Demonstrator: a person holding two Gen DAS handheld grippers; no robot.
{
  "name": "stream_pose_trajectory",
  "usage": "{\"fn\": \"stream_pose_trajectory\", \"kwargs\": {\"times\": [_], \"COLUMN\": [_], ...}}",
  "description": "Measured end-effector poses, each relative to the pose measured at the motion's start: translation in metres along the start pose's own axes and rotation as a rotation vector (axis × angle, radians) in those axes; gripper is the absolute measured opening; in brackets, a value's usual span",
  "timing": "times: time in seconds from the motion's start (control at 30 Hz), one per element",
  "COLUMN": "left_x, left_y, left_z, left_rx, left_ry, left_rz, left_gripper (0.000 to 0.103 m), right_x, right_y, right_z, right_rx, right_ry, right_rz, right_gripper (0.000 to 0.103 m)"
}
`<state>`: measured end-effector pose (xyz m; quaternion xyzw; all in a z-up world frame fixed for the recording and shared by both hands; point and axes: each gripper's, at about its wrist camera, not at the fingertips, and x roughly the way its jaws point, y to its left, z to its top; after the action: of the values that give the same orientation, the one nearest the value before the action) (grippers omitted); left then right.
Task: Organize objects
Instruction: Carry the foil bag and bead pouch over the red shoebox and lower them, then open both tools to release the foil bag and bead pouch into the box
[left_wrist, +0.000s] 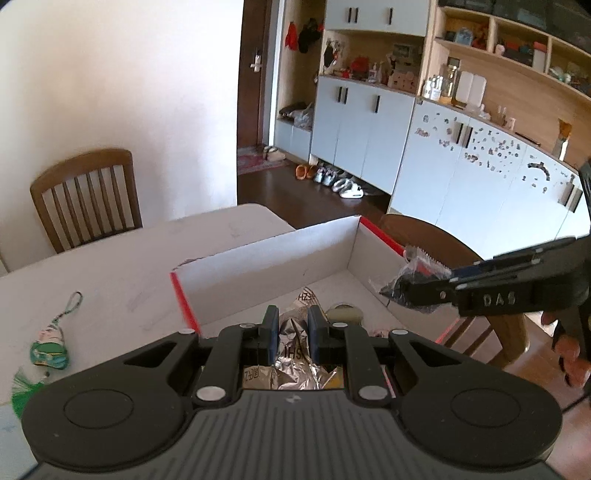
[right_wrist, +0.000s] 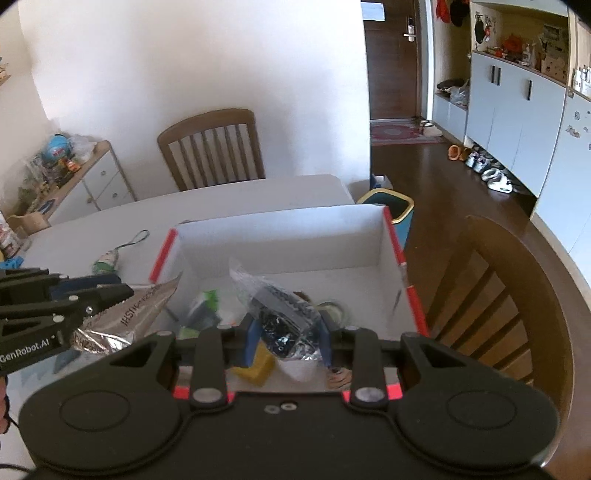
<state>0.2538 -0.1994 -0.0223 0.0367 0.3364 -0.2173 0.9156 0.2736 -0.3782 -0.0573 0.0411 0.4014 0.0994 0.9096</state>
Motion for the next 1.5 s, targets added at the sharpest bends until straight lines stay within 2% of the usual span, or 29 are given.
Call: {"fn": "stream_pose_trajectory", "kwargs": {"times": [0.37, 0.7, 1.1, 1.37, 1.5], "left_x": [0.064, 0.09, 0.087, 0.07, 0.06], "left_y": [-0.019, -0.008, -0.008, -0.015, -0.016], "left_z": [0.018, 0.003, -0.002, 0.001, 0.002], "left_rx": [0.062, 0.027, -0.007, -0.015, -0.027], "left_ry": [0.044, 0.145, 0.181, 0.159, 0.148], "left_rz": [0.071, 0.097, 0.089, 0.075, 0.055], "left_gripper": [0.015, 0.015, 0.015, 0.015, 0.015], "right_x": [0.058, 0.092, 0.078, 0.055, 0.042], "right_y": [-0.015, -0.016, -0.019, -0.018, -0.016], "right_z": [-0.006, -0.013, -0.007, -0.003, -0.002], "right_rx": [-0.045, -0.122, -0.145, -0.129, -0.114], "right_ry": [0.09, 0.149, 0.135, 0.108, 0.091], "right_rz": [-0.027, -0.026, -0.008, 0.026, 0.047], "right_gripper": [0.031, 0.032, 0.041, 0.045, 0.052]}}
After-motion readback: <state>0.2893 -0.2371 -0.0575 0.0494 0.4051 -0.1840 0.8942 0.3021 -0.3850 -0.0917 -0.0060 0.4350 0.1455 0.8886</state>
